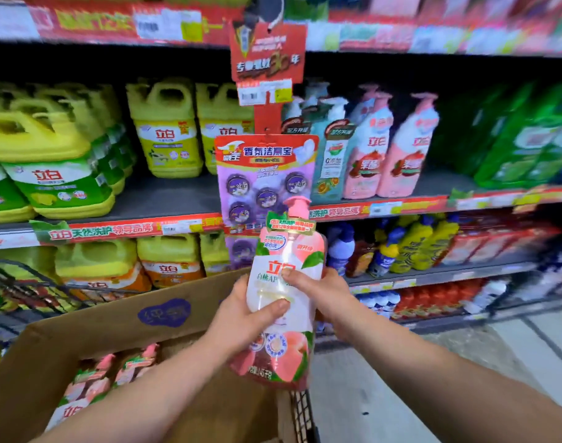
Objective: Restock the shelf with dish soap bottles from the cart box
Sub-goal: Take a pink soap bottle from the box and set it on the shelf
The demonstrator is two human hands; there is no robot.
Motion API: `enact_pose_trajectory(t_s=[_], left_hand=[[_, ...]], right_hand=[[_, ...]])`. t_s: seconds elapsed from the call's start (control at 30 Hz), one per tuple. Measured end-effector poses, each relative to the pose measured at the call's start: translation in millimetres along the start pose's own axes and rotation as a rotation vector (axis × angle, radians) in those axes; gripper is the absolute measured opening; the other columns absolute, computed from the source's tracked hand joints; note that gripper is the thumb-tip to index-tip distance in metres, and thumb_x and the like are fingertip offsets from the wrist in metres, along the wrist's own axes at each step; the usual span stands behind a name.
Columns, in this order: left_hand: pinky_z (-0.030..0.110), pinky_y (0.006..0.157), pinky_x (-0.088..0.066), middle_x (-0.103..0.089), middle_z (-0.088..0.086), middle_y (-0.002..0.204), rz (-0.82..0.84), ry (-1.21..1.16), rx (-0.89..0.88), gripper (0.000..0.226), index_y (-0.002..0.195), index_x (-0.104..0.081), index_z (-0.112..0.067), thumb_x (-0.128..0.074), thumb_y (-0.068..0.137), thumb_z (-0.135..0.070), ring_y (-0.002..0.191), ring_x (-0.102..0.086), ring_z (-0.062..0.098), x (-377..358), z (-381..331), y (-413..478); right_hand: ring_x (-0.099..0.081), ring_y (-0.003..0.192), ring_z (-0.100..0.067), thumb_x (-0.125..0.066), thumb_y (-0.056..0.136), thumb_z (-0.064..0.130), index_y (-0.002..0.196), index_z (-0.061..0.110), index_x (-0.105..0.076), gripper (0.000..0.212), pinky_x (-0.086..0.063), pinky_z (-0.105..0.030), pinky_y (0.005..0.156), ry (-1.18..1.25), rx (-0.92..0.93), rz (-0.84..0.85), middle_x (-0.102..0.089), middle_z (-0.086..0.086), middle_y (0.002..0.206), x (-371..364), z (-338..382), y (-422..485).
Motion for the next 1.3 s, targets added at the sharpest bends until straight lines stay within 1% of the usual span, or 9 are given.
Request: enact_pose_trajectory(t_s=[0.13, 0.23, 0.37, 0.53, 0.7, 0.8, 0.9, 1.07, 1.3], left_hand=[[0.026, 0.079, -0.054, -0.069, -0.009, 0.099, 0.096, -0.008, -0.040, 0.053, 0.113, -0.049, -0.027, -0.079, 0.069, -0.034, 0.087, -0.067, 0.006, -99.1, -38.2, -9.9], [0.005, 0.060, -0.045, -0.065, -0.016, 0.090, 0.162, -0.038, -0.111, 0.039, 0.104, -0.049, -0.026, -0.076, 0.076, -0.018, 0.070, -0.063, -0.013, -175.2, -63.0, -18.5], [0.004, 0.058, -0.044, -0.067, -0.013, 0.093, 0.246, -0.045, -0.163, 0.035, 0.099, -0.050, -0.027, -0.073, 0.078, -0.013, 0.068, -0.063, -0.014, -257.0, -90.3, -25.9], [0.007, 0.063, -0.046, -0.068, -0.011, 0.095, 0.324, 0.014, -0.196, 0.036, 0.098, -0.049, -0.032, -0.076, 0.075, -0.027, 0.079, -0.064, -0.005, -322.7, -114.4, -24.4], [0.006, 0.063, -0.045, -0.066, -0.020, 0.092, 0.356, 0.072, -0.252, 0.044, 0.102, -0.050, -0.037, -0.078, 0.068, -0.042, 0.079, -0.062, -0.012, -362.2, -127.8, -3.6], [0.027, 0.077, -0.055, -0.069, -0.013, 0.098, 0.398, 0.044, -0.232, 0.064, 0.114, -0.050, -0.030, -0.077, 0.060, -0.051, 0.087, -0.067, 0.002, -385.1, -132.9, 19.1], [0.007, 0.063, -0.046, -0.066, -0.022, 0.094, 0.400, 0.049, -0.249, 0.057, 0.113, -0.049, -0.035, -0.077, 0.066, -0.047, 0.083, -0.061, -0.011, -404.9, -139.9, 51.6], [0.003, 0.055, -0.041, -0.065, -0.022, 0.089, 0.415, 0.029, -0.255, 0.051, 0.110, -0.048, -0.033, -0.077, 0.068, -0.041, 0.075, -0.060, -0.016, -421.8, -164.2, 126.6], [0.024, 0.077, -0.052, -0.066, -0.019, 0.098, 0.346, 0.054, -0.306, 0.051, 0.106, -0.050, -0.037, -0.078, 0.065, -0.050, 0.091, -0.064, -0.001, -412.4, -190.9, 232.0]], right_hand=[[-0.071, 0.083, -0.015, -0.080, 0.072, 0.025, 0.098, 0.015, -0.066, 0.032, -0.058, -0.029, 0.074, -0.005, 0.030, -0.136, -0.073, -0.004, 0.098, 104.9, 2.8, -30.1], [-0.071, 0.083, -0.015, -0.080, 0.072, 0.025, 0.093, 0.016, -0.068, 0.026, -0.058, -0.029, 0.073, -0.033, 0.065, -0.210, -0.074, -0.004, 0.098, 181.2, 3.3, -53.1], [-0.069, 0.095, -0.024, -0.081, 0.067, 0.035, 0.111, 0.011, -0.064, 0.053, -0.055, -0.043, 0.088, -0.043, 0.042, -0.332, -0.071, -0.007, 0.107, 264.8, -0.9, -77.7], [-0.071, 0.088, -0.022, -0.079, 0.073, 0.030, 0.093, 0.017, -0.068, 0.026, -0.057, -0.041, 0.084, 0.009, 0.068, -0.413, -0.074, -0.004, 0.098, 332.1, -4.1, -98.4], [-0.073, 0.083, -0.019, -0.079, 0.073, 0.027, 0.090, 0.019, -0.068, 0.022, -0.059, -0.037, 0.078, 0.066, 0.101, -0.432, -0.075, -0.003, 0.093, 371.7, -0.7, -93.5], [-0.073, 0.078, -0.017, -0.078, 0.074, 0.028, 0.094, 0.017, -0.068, 0.025, -0.058, -0.029, 0.066, 0.061, 0.104, -0.434, -0.076, -0.001, 0.089, 393.1, 3.5, -77.5], [-0.073, 0.074, -0.016, -0.079, 0.073, 0.028, 0.095, 0.017, -0.067, 0.027, -0.056, -0.025, 0.058, 0.042, 0.106, -0.458, -0.076, -0.001, 0.087, 415.7, 12.4, -48.2], [-0.071, 0.089, -0.024, -0.079, 0.073, 0.033, 0.109, 0.014, -0.061, 0.044, -0.057, -0.041, 0.083, -0.014, 0.097, -0.469, -0.073, -0.006, 0.101, 439.3, 43.4, 20.3], [-0.072, 0.081, -0.017, -0.077, 0.076, 0.025, 0.091, 0.016, -0.068, 0.019, -0.058, -0.031, 0.073, -0.017, 0.170, -0.416, -0.075, -0.005, 0.095, 447.2, 92.4, 121.3]])
Point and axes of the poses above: each hand's wrist, its own y-axis towards the middle knuckle, its own x-axis out of the back of the hand, z = x × y, the point moved 4 cm from there along y, towards the middle knuckle
